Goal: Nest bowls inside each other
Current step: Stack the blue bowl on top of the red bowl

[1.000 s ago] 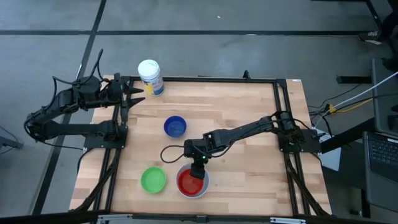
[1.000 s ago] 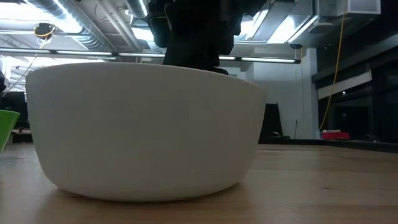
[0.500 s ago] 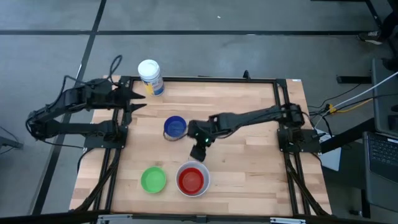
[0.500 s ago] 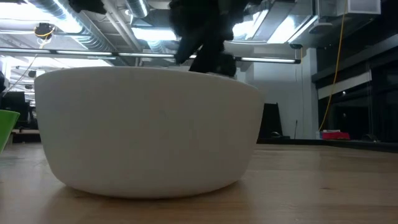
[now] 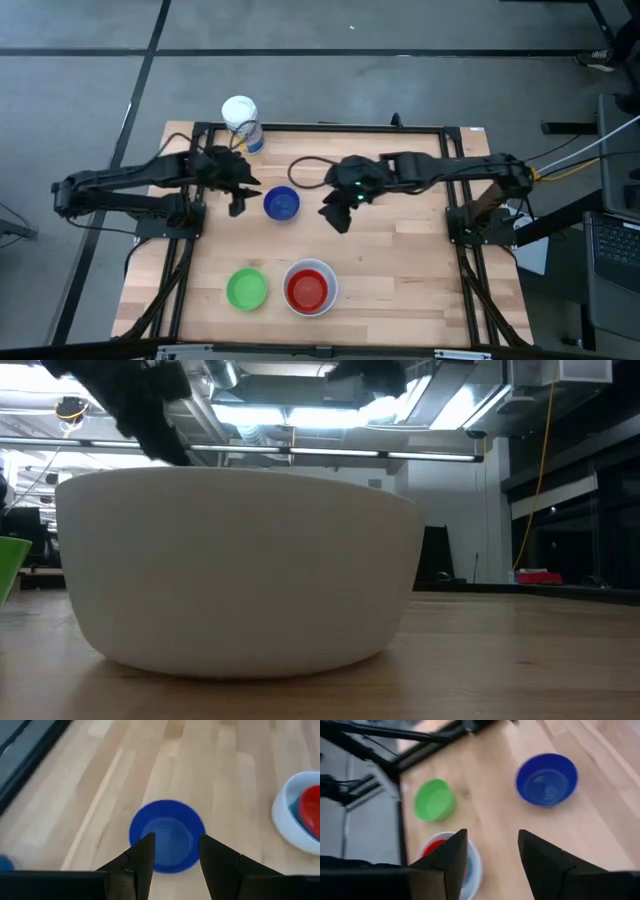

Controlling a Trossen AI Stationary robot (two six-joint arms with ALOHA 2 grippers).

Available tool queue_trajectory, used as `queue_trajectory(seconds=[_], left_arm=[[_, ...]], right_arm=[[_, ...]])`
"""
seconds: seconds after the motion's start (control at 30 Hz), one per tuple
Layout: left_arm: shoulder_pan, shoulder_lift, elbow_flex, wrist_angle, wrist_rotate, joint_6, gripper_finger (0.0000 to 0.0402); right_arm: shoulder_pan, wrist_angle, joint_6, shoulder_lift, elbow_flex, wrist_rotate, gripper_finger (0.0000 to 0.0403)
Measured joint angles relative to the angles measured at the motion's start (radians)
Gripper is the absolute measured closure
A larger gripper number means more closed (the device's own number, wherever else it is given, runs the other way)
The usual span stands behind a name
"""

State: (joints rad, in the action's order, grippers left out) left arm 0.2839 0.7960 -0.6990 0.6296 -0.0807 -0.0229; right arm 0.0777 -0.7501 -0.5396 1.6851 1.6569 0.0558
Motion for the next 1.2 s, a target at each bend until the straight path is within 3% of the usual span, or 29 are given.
queue_trajectory(seconds=[0.3,0.6,0.9,1.2], left_arm=[[0.046,0.235,0.065,-0.088,-0.070,0.034,0.0256],[0.090,0.429,0.064,-0.313,-0.095,0.017,0.0256],[0.170,0.530,0.064,-0.407,-0.097,0.050,0.0256],[0.228,0.603,0.063,-0.412,-0.182,0.108,0.0256]], right_arm=[[0.059,-0.071,-0.038,-0.111,0.000,-0.046,0.0193],[0.096,-0.107,-0.057,-0.129,0.000,-0.049,0.0214],[0.114,-0.121,-0.069,-0.140,0.000,-0.048,0.0238],[0.114,-0.133,-0.108,-0.178,0.000,-0.071,0.0227]])
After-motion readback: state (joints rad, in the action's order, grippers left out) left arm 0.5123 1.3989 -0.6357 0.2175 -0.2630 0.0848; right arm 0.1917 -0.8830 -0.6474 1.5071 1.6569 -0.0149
